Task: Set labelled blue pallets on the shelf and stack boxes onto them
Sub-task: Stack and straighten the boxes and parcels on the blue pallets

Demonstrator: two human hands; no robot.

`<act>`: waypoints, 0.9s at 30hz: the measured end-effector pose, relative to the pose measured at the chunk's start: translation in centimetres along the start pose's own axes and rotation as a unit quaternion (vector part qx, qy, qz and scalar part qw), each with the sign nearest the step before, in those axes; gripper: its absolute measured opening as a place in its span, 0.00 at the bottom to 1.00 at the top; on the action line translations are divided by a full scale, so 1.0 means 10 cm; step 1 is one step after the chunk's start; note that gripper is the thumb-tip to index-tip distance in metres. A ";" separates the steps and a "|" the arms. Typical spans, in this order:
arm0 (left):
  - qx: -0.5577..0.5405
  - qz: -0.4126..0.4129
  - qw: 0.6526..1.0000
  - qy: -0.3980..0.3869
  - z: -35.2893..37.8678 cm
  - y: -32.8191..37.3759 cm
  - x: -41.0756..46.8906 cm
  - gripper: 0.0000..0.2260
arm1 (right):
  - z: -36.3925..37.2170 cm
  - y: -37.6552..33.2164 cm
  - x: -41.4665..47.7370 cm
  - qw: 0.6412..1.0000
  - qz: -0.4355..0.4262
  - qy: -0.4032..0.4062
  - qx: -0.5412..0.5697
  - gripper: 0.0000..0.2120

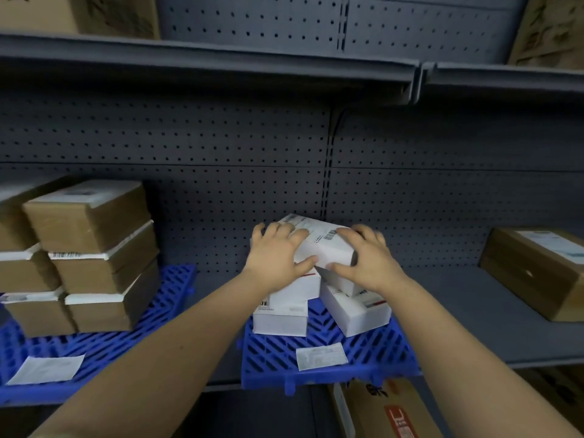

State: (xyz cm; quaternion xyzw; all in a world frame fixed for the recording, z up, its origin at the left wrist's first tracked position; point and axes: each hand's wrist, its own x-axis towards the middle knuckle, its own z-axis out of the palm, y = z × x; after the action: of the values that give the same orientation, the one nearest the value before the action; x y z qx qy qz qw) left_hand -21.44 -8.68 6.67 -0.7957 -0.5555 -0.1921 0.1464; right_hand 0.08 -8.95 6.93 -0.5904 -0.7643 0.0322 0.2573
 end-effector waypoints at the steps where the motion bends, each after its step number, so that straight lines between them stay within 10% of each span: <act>1: -0.006 -0.013 1.000 0.001 0.00 0.04 0.03 0.28 | 0.03 0.03 0.01 0.999 -0.001 0.008 0.034 0.37; 21: -0.191 -0.281 0.939 0.056 -0.04 1.38 0.06 0.22 | -0.19 0.58 -0.11 0.991 -0.036 0.008 0.128 0.31; 27: -0.244 -0.331 0.907 0.090 -0.08 1.59 -0.06 0.26 | -0.24 0.80 -0.18 0.856 0.020 -0.014 0.516 0.12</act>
State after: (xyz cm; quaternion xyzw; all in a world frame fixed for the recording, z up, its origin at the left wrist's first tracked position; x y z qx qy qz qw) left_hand -6.75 -14.99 6.81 -0.5561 -0.7075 -0.4296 -0.0748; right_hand 8.47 -8.81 5.58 -0.3880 -0.6292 0.4352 0.5139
